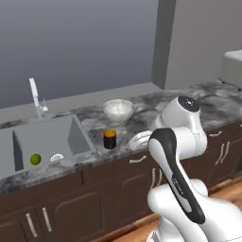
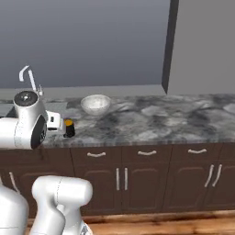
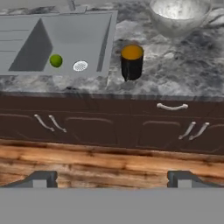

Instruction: Clear the mugs and bowl far away from the sink.

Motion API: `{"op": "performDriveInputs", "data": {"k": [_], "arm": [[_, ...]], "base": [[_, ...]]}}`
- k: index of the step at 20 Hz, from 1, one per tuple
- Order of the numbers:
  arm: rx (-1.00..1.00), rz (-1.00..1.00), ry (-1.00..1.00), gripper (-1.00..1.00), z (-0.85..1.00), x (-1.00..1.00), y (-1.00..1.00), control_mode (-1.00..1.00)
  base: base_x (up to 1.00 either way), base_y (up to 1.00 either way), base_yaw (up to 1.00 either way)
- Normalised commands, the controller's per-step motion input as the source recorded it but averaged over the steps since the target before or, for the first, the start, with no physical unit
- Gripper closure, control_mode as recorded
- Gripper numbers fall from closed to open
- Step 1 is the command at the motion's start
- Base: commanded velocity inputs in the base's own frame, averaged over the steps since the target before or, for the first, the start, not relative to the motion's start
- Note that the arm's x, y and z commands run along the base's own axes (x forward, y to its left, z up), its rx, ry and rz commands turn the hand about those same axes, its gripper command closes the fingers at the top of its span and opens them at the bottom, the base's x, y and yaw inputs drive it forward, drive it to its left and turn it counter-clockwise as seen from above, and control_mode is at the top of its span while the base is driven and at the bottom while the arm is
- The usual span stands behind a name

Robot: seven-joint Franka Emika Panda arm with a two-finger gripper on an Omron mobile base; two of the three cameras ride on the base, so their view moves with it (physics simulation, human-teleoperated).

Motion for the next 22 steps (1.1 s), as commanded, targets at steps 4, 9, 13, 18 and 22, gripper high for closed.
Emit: {"op": "performDriveInputs", "data": {"k": [4,9,13,18,22], "arm": [[0.0,0.0,0.0,-1.0,0.0,0.0,0.0,1.0],[0.0,0.0,0.0,-1.0,0.0,0.0,0.0,1.0],[0.0,0.0,0.0,-1.0,0.0,0.0,0.0,1.0],[0.0,0.0,0.0,-1.0,0.0,0.0,0.0,1.0],[-0.12,-0.21,0.04,-1.0,-0.78,-0.01,-0.27,-1.0]], "base": [[0.67,-0.08,0.36],[0.76,-0.03,0.18],[0.2,-0.04,0.11],[0.0,-0.28,0.02],[0.0,0.0,0.0]]}}
